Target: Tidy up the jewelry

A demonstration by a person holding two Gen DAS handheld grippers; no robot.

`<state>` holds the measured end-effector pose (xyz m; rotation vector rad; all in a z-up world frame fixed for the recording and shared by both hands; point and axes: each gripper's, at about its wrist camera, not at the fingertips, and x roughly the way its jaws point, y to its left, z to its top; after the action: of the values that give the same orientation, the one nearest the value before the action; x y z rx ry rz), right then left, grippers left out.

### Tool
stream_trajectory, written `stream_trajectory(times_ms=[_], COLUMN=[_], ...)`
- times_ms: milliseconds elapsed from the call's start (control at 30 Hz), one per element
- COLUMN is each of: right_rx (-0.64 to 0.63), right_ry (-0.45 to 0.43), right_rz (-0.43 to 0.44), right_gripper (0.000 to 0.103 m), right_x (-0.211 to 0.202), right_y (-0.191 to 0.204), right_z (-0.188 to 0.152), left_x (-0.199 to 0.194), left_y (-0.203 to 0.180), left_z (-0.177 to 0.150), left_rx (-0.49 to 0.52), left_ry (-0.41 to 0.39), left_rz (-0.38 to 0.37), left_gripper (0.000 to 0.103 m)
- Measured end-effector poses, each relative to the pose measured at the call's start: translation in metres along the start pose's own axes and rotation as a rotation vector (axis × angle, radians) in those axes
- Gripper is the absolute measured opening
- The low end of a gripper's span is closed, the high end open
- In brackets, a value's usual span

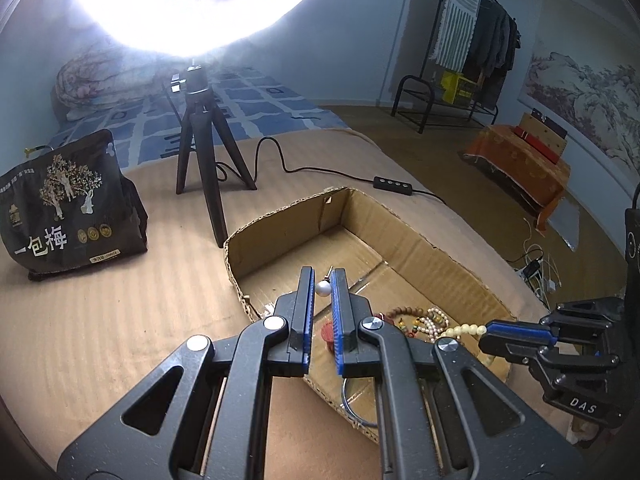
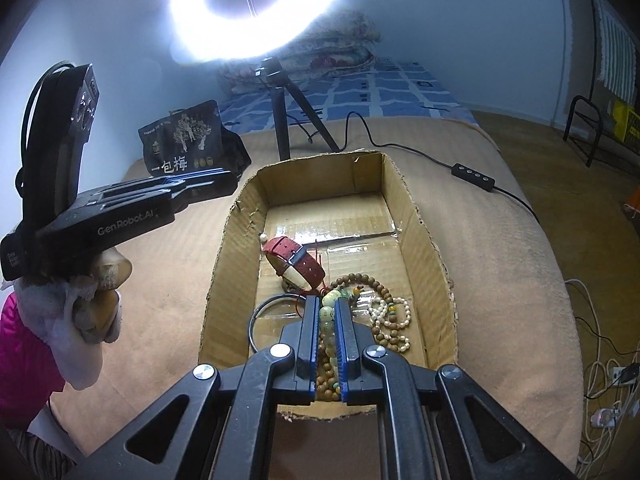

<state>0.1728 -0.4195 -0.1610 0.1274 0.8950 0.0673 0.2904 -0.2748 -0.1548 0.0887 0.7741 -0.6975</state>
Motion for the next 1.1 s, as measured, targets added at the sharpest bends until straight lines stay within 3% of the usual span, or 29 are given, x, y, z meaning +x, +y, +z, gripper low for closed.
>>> stream_trajectory(times_ms=[400, 533, 567, 633, 667, 700, 767, 933, 1000, 1100], right_rx=[0.002, -0.009, -0.013, -0.022, -0.026, -0.031, -0.037, -0.039, -0.042, -0.042], right_ry=[-0.004, -0.017, -0.022, -0.028, -0.030, -0.034, -0.045, -0.063, -0.079, -0.097], right_rz=[0.002, -0.004, -0.006, -0.013, -0.017, -0.021, -0.029, -0.045, -0.055, -0.079], right_gripper=[0.007, 0.029, 0.032, 0.038, 0.047, 0.052, 0.065, 0.082, 0.087, 0.093], right_x=[0.005, 0.002, 0.001, -0.001, -0.002, -0.003, -0.005, -0.012, -0.017, -0.021], right_y=[0.001, 0.004, 0.005, 0.008, 0.009, 0.011, 0.012, 0.017, 0.019, 0.022], right_z=[0.005, 0.006, 0.005, 0.006, 0.006, 0.005, 0.005, 0.006, 0.007, 0.009], left_x=[-0.003, -0.005, -0.005, -0.008, -0.010, -0.012, -0.016, -0.024, -0.029, -0.037], left_y=[-0.002, -0.002, -0.001, -0.001, -0.001, -0.001, -0.002, -0.004, -0.004, -0.004], left_z=[0.011, 0.014, 0.015, 0.015, 0.015, 0.015, 0.017, 0.020, 0.021, 0.022], left_rx=[-0.006, -0.006, -0.008, -0.012, -0.014, -0.014, -0.013, -0.009, -0.008, -0.012], left_ry=[-0.019, -0.017, -0.017, -0.026, -0.037, -0.050, -0.054, -0.064, -0.072, -0.088], left_rz=[0.014, 0.029, 0.029, 0.033, 0.035, 0.038, 0.042, 0.049, 0.054, 0.063], left_gripper=[0.006, 0.007, 0.011, 0.034, 0.047, 0.050, 0.050, 0.052, 0.063, 0.066])
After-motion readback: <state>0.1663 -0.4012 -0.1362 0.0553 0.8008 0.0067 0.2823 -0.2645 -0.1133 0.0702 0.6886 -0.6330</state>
